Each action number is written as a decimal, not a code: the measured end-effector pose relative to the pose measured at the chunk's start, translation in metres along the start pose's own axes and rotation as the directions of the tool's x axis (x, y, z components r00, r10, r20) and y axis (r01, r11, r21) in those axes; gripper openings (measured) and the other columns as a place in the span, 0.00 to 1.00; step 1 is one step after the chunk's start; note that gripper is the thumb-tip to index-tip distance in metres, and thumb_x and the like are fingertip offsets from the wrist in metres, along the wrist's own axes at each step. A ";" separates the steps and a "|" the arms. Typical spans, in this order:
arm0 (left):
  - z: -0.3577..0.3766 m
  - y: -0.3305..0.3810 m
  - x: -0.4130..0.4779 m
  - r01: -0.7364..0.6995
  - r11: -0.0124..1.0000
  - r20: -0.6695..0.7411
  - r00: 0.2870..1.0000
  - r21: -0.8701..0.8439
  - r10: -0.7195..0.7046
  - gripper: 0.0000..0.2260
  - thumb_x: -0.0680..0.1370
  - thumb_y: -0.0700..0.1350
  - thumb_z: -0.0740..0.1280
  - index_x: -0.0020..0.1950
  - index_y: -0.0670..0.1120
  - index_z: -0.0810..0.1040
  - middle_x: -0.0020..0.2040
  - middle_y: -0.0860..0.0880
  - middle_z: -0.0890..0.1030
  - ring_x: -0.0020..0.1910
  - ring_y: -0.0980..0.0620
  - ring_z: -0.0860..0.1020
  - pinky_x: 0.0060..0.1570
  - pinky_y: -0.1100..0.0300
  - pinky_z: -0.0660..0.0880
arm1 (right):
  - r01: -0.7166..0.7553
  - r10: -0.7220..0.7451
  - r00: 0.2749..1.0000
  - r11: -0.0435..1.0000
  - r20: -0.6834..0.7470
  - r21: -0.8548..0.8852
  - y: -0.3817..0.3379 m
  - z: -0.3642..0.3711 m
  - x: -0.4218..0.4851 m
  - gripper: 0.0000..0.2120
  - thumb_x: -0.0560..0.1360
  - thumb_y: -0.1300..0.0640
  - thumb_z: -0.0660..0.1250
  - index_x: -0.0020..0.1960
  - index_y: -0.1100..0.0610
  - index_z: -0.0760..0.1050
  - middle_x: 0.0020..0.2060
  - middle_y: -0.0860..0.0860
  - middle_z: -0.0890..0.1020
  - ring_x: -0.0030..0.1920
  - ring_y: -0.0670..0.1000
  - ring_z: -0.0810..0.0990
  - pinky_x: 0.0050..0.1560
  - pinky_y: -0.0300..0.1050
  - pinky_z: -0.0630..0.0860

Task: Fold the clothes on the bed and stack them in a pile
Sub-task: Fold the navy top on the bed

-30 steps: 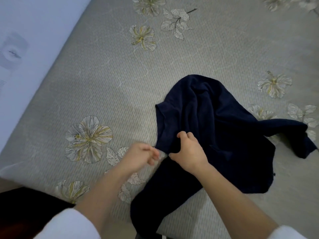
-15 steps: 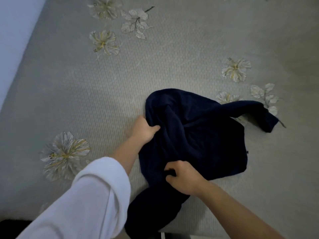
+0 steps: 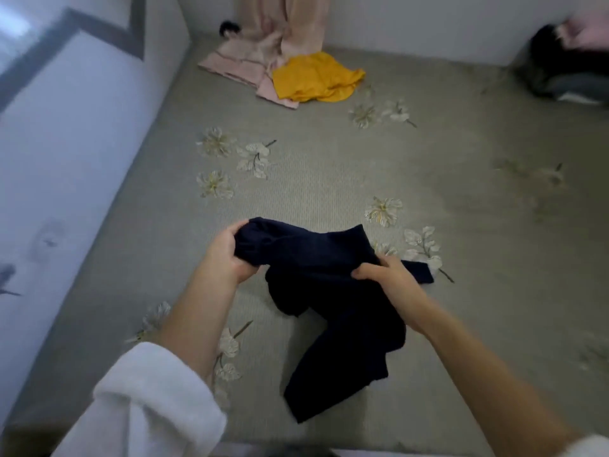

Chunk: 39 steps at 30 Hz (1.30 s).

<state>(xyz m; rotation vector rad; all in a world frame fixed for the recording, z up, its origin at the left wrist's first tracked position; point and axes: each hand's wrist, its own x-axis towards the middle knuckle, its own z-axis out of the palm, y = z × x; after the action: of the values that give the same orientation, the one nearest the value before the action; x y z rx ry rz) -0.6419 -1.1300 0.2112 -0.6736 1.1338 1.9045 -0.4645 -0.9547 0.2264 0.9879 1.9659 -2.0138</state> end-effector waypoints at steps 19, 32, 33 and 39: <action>0.040 0.085 -0.210 -0.433 0.886 0.142 0.878 -0.168 0.456 0.04 0.77 0.43 0.65 0.44 0.44 0.74 0.35 0.50 0.80 0.34 0.56 0.82 0.36 0.66 0.78 | 0.380 -0.593 0.779 0.705 -0.203 -0.599 -0.139 -0.115 -0.170 0.14 0.62 0.78 0.65 0.33 0.59 0.73 0.27 0.52 0.74 0.30 0.48 0.70 0.32 0.44 0.64; 0.102 0.147 -0.153 -0.488 0.798 0.078 0.866 0.354 0.495 0.15 0.79 0.50 0.66 0.61 0.45 0.72 0.57 0.41 0.75 0.46 0.43 0.78 0.42 0.49 0.77 | -0.095 -0.186 0.848 0.868 -0.497 -0.487 -0.193 -0.138 -0.057 0.11 0.79 0.63 0.51 0.50 0.67 0.71 0.32 0.61 0.80 0.28 0.57 0.77 0.27 0.42 0.72; 0.110 0.153 -0.147 -0.511 0.783 0.084 0.851 0.355 0.518 0.14 0.78 0.51 0.66 0.60 0.45 0.72 0.57 0.42 0.76 0.46 0.45 0.78 0.39 0.50 0.77 | -0.051 -0.106 0.868 0.952 -0.484 -0.300 -0.203 -0.137 -0.048 0.12 0.80 0.62 0.49 0.55 0.66 0.69 0.36 0.63 0.81 0.30 0.57 0.79 0.28 0.43 0.74; 0.153 0.209 -0.136 -0.745 0.630 0.178 0.665 0.218 0.725 0.13 0.81 0.52 0.62 0.61 0.46 0.73 0.58 0.47 0.78 0.54 0.50 0.79 0.47 0.55 0.79 | 0.253 -0.444 0.715 0.884 -0.540 -0.392 -0.253 -0.146 -0.009 0.12 0.78 0.63 0.54 0.42 0.57 0.74 0.42 0.59 0.78 0.40 0.55 0.74 0.35 0.45 0.66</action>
<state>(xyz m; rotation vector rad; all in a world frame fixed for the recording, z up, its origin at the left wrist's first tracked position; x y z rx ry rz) -0.7514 -1.1017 0.4813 0.0740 1.7707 2.3281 -0.5453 -0.7894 0.4539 1.4145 2.9000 -1.5698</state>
